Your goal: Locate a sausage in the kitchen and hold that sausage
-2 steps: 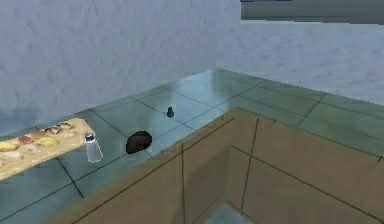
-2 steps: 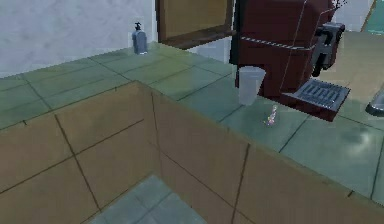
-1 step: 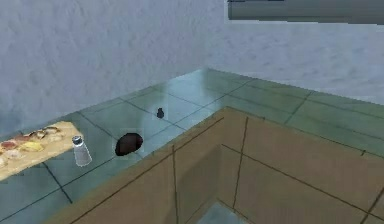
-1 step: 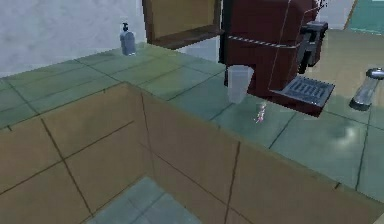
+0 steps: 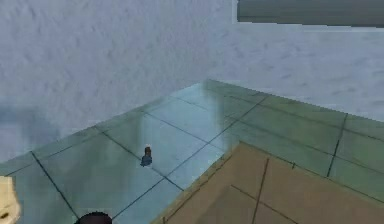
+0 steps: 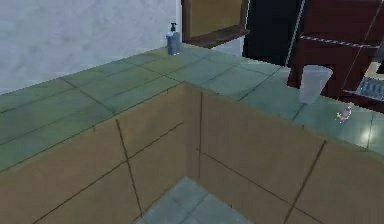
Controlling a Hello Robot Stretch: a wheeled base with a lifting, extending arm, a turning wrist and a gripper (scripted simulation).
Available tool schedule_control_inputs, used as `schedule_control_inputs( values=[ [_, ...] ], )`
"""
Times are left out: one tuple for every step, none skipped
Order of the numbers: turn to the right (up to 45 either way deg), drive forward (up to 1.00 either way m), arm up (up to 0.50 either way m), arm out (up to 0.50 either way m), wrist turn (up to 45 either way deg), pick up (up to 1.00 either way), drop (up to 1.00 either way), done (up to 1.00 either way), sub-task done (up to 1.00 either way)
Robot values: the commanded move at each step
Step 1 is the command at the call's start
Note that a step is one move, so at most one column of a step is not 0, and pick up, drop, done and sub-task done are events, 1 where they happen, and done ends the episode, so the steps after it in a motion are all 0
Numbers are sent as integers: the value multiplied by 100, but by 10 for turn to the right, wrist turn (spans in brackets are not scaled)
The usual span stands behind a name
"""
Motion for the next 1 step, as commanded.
schedule_control_inputs(
  values=[
    [-450,0,0,0,0,0,0,0,0]
  ],
)
